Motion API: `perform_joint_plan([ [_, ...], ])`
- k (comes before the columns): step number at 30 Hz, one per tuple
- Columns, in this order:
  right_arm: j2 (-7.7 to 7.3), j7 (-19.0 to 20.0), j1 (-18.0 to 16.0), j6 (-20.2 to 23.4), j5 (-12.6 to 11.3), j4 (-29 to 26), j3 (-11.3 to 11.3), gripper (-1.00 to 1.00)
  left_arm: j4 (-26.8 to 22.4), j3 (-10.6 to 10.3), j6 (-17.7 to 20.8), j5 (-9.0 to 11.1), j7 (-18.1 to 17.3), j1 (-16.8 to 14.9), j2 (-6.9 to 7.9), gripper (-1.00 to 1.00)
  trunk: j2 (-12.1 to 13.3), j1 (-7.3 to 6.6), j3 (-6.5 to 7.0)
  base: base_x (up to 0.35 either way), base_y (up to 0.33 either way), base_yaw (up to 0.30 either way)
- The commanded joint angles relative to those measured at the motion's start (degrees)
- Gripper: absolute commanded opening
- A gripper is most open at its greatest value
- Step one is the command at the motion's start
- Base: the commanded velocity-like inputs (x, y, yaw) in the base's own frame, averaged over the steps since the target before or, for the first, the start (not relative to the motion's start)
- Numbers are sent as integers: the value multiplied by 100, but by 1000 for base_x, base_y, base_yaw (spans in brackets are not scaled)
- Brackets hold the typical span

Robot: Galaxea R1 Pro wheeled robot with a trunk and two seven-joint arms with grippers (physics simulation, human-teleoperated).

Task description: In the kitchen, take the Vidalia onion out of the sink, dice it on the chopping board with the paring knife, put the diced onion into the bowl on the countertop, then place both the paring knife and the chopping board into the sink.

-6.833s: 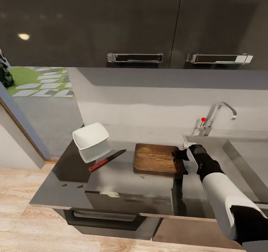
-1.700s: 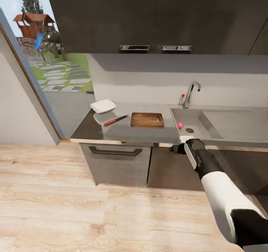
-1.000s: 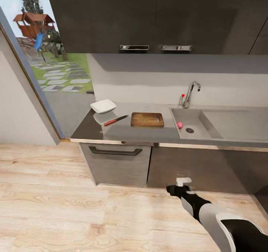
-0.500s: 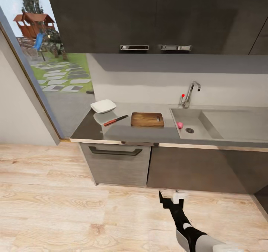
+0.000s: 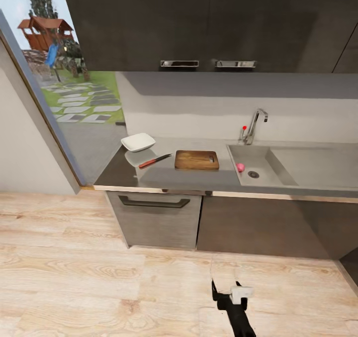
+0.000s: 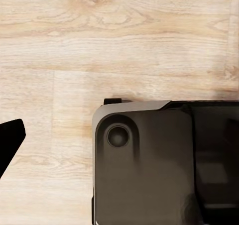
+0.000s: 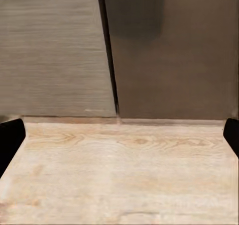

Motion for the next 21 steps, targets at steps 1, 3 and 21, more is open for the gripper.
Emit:
perform_joint_plan([
  [1, -55, -79, 0, 457, 1, -30, 2, 100, -4, -1, -11, 1, -2, 0, 1, 100, -10, 3, -10, 0, 0, 0],
  [3, -115, -171, 3, 911, -2, -122, -2, 100, -4, -1, -11, 1, -2, 0, 1, 100, -10, 3, -10, 0, 0, 0],
  [21, -112, -627, 8, 4420, -37, -4211, 42, 100, 30, -1, -10, 1, 6, 0, 1, 100, -10, 3, -10, 0, 0, 0],
])
